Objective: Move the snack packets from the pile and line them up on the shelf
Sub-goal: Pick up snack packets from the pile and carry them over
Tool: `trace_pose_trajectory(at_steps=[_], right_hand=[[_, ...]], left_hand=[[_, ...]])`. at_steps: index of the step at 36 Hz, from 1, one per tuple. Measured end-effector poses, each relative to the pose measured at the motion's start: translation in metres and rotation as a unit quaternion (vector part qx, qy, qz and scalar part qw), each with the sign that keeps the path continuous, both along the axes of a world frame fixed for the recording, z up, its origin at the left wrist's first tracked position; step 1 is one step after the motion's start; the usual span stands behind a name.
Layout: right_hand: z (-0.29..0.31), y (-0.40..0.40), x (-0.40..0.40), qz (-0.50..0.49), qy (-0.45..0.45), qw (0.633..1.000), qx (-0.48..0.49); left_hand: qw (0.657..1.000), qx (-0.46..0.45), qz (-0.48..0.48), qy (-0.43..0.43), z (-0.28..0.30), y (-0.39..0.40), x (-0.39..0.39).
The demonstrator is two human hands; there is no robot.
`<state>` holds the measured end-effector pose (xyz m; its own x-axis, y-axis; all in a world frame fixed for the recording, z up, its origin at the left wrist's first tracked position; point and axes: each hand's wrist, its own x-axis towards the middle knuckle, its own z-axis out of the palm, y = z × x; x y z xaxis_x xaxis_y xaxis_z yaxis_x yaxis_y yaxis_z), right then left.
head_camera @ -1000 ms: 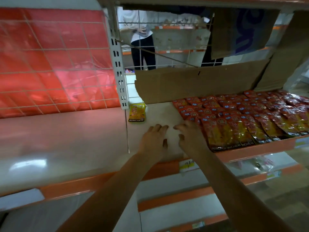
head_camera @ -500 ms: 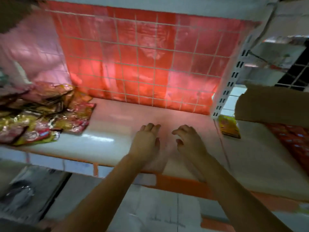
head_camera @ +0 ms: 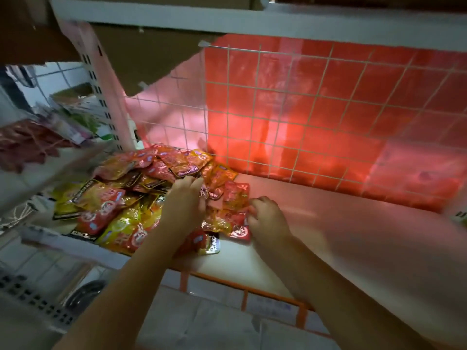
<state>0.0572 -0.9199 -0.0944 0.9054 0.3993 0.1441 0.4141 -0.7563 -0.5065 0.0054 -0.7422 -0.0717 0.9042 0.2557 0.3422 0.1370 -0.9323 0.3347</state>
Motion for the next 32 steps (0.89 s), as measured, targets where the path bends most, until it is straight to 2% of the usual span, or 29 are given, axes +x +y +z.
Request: trace_pose_trajectory(at_steps=[6,9,14,18,24,27,32], right_hand=[[-0.002,0.043,0.012,-0.081,0.048,0.993,-0.067],[0.001,0.058,0.022,-0.107,0.082,0.989,-0.066],[0.003,0.066,0.033,-0.140,0.112,0.982,-0.064],[0.002,0.063,0.032,-0.159,0.099,0.980,-0.062],[-0.001,0.054,0.030,-0.160,0.114,0.979,-0.060],[0.001,0.050,0.031,-0.152,0.138,0.978,-0.044],[-0.001,0.045,0.033,-0.168,0.161,0.972,0.036]], left_hand=[[0.999,0.018,0.032,0.017,-0.005,0.053,0.004],[0.998,0.025,0.048,0.043,-0.008,0.075,0.011],[0.987,0.017,0.140,0.081,-0.003,0.086,0.027],[0.971,-0.008,0.199,0.136,0.004,0.078,0.045],[0.962,-0.043,0.177,0.204,0.003,0.074,0.063],[0.972,-0.072,0.144,0.169,0.005,0.071,0.060],[0.986,-0.146,0.077,0.007,0.000,0.064,0.050]])
